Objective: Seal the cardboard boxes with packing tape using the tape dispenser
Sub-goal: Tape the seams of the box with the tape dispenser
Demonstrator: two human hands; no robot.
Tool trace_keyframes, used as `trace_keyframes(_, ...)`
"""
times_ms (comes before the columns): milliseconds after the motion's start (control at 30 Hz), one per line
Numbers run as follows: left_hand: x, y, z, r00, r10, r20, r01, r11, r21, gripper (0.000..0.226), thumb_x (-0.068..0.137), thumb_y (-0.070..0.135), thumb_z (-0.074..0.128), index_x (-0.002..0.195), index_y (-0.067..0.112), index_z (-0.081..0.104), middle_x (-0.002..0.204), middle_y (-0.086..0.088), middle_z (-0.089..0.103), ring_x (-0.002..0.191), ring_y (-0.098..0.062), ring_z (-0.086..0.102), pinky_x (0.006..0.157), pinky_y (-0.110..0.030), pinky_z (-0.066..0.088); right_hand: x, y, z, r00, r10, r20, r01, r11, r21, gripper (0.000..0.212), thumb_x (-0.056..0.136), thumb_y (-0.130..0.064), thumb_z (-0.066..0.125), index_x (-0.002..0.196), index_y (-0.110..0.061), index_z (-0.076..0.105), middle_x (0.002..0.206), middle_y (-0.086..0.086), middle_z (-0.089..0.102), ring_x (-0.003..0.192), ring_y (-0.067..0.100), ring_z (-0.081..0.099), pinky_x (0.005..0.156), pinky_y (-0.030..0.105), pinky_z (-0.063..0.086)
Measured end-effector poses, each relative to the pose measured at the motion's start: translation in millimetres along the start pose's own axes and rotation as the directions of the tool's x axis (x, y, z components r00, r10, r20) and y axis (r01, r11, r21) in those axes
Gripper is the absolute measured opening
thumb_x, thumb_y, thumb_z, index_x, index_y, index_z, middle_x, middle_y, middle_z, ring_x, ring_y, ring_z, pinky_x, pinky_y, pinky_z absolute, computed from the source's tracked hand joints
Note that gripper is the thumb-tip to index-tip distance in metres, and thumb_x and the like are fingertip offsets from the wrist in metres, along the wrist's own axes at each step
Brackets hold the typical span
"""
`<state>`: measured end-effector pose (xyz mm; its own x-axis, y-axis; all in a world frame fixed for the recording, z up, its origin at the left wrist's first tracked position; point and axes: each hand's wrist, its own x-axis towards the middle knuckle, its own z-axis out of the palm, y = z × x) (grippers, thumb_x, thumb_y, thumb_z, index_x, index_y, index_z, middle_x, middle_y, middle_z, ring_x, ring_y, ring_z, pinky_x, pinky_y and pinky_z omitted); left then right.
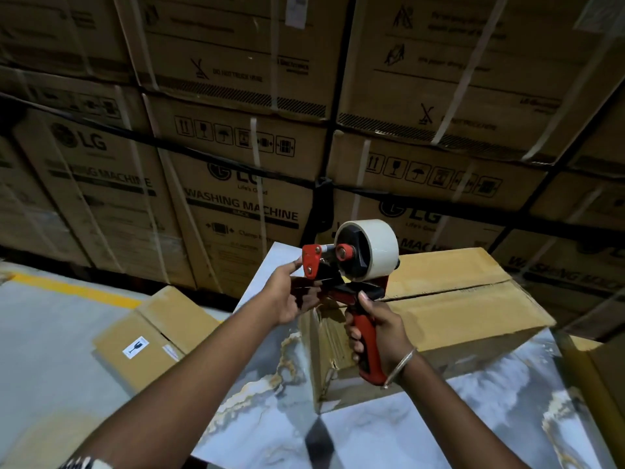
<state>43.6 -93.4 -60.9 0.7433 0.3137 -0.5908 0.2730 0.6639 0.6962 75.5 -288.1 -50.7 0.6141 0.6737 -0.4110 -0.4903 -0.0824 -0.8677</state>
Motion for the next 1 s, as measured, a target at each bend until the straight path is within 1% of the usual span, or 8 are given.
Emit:
trace_keyframes(67,3,10,1,0.995,-0.076,0.069,0.075,0.997,0.014,0.041,0.097,0.040,0.051,0.086,0.004,0.067,0.082,-0.013,0.071,0.073,-0.026,0.067,0.073,-0.035,0.059,1,1,3,1.000,0.000,-0.007,0.000,1.000,-0.004,0.048,0.076,-0.057,0.063,0.071,-0.009,0.055,0.055,0.004,0.041,0.040,0.017,0.036,0.047,0.026,0.026)
trace_keyframes(233,5,17,6,0.983,-0.133,0.127,0.135,0.991,-0.007,0.030,0.098,0.024,0.047,0.083,0.006,0.066,0.076,-0.012,0.071,0.062,-0.024,0.072,0.059,-0.035,0.061,1,3,3,0.999,-0.032,-0.011,0.032,0.999,0.009,0.051,0.076,-0.059,0.060,0.073,-0.009,0.056,0.058,0.006,0.039,0.041,0.018,0.035,0.047,0.026,0.027)
trace_keyframes(333,5,14,6,0.970,-0.171,0.174,0.178,0.984,-0.024,0.036,0.101,0.017,0.038,0.084,0.003,0.066,0.076,-0.015,0.072,0.060,-0.026,0.073,0.049,-0.034,0.060,-2,4,1,0.999,-0.040,-0.011,0.041,0.999,0.019,0.050,0.077,-0.059,0.060,0.072,-0.009,0.057,0.057,0.005,0.039,0.040,0.017,0.035,0.047,0.025,0.028)
trace_keyframes(533,21,16,-1,0.974,-0.167,0.151,0.177,0.983,-0.055,0.051,0.102,0.038,0.041,0.092,-0.006,0.065,0.080,-0.020,0.072,0.063,-0.032,0.072,0.054,-0.036,0.061,-8,6,-3,0.997,-0.065,-0.052,0.063,0.998,-0.030,0.052,0.078,-0.059,0.061,0.074,-0.008,0.055,0.057,0.006,0.042,0.040,0.017,0.037,0.045,0.026,0.030)
trace_keyframes(600,24,21,-4,0.980,-0.147,0.130,0.139,0.988,0.073,0.034,0.098,0.029,0.055,0.096,-0.005,0.063,0.077,-0.015,0.072,0.064,-0.026,0.072,0.059,-0.033,0.061,-11,7,-4,0.995,-0.077,-0.068,0.074,0.996,-0.046,0.052,0.078,-0.058,0.060,0.074,-0.007,0.055,0.056,0.006,0.042,0.039,0.017,0.037,0.044,0.026,0.029)
trace_keyframes(667,24,25,-4,0.982,-0.152,0.111,0.127,0.970,0.208,0.015,0.098,0.008,0.051,0.093,-0.003,0.060,0.075,-0.015,0.070,0.058,-0.019,0.071,0.050,-0.025,0.057,-13,8,-5,0.993,-0.087,-0.080,0.083,0.995,-0.052,0.052,0.078,-0.058,0.059,0.073,-0.006,0.054,0.055,0.007,0.042,0.039,0.017,0.037,0.044,0.026,0.028)
trace_keyframes(800,25,37,0,0.996,-0.085,0.039,0.060,0.902,0.427,0.016,0.096,-0.008,0.046,0.086,-0.006,0.058,0.058,-0.015,0.064,0.043,-0.014,0.063,0.041,-0.019,0.052,-17,9,-3,0.992,-0.082,-0.093,0.076,0.995,-0.066,0.052,0.078,-0.058,0.059,0.073,-0.006,0.054,0.056,0.007,0.042,0.040,0.017,0.036,0.046,0.027,0.026)
trace_keyframes(1000,29,54,19,0.995,0.076,0.063,-0.096,0.598,0.796,0.025,0.079,-0.016,0.053,0.058,-0.002,0.054,0.040,-0.009,0.049,0.030,-0.014,0.048,0.035,-0.016,0.038,-20,16,10,0.983,-0.097,-0.153,0.078,0.989,-0.126,0.049,0.083,-0.056,0.061,0.068,-0.010,0.054,0.056,0.007,0.043,0.041,0.019,0.036,0.045,0.026,0.027)
